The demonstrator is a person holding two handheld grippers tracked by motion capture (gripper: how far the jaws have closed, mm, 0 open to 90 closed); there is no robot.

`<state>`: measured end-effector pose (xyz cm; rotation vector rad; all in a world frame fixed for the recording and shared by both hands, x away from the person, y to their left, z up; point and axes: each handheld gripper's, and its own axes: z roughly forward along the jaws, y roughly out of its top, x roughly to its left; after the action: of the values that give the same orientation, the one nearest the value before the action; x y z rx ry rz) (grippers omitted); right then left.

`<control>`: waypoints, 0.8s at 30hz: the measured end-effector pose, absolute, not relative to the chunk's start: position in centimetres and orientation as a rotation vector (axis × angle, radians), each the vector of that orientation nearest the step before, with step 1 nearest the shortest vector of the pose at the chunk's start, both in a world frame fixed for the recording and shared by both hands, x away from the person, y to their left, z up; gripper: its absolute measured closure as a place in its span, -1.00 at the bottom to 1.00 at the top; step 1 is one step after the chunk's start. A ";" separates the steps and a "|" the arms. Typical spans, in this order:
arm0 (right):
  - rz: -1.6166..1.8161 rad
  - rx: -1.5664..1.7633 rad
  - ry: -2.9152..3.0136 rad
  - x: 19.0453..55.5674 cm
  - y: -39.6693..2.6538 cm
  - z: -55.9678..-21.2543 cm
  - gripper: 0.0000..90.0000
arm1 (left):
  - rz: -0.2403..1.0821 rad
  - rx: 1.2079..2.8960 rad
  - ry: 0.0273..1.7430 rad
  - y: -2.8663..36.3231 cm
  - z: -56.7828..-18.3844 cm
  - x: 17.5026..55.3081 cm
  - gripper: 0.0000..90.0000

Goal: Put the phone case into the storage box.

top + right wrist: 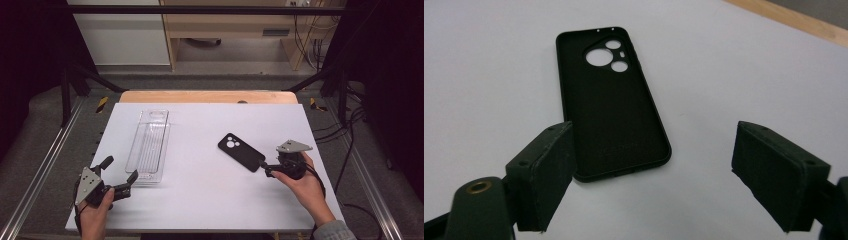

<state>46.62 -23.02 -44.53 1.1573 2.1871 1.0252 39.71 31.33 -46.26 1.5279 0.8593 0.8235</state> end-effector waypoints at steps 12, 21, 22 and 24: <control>0.916 1.218 2.395 50.2 -22.5 -44.8 -0.53 | 0.821 1.523 0.859 31.4 -46.3 39.7 -0.98; 0.858 1.260 2.427 52.0 -22.3 -45.2 -0.37 | 0.820 1.525 0.859 31.3 -46.3 39.7 -0.98; 0.846 1.260 2.435 52.2 -22.2 -45.2 -0.35 | 0.820 1.525 0.858 31.3 -46.3 39.7 -0.98; 0.845 1.254 2.437 52.6 -22.2 -45.4 -0.29 | 0.821 1.525 0.858 31.3 -46.3 39.7 -0.98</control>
<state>52.62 -22.17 -45.43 1.2539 2.4375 0.8451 39.71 31.34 -46.27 1.5246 0.8577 0.8207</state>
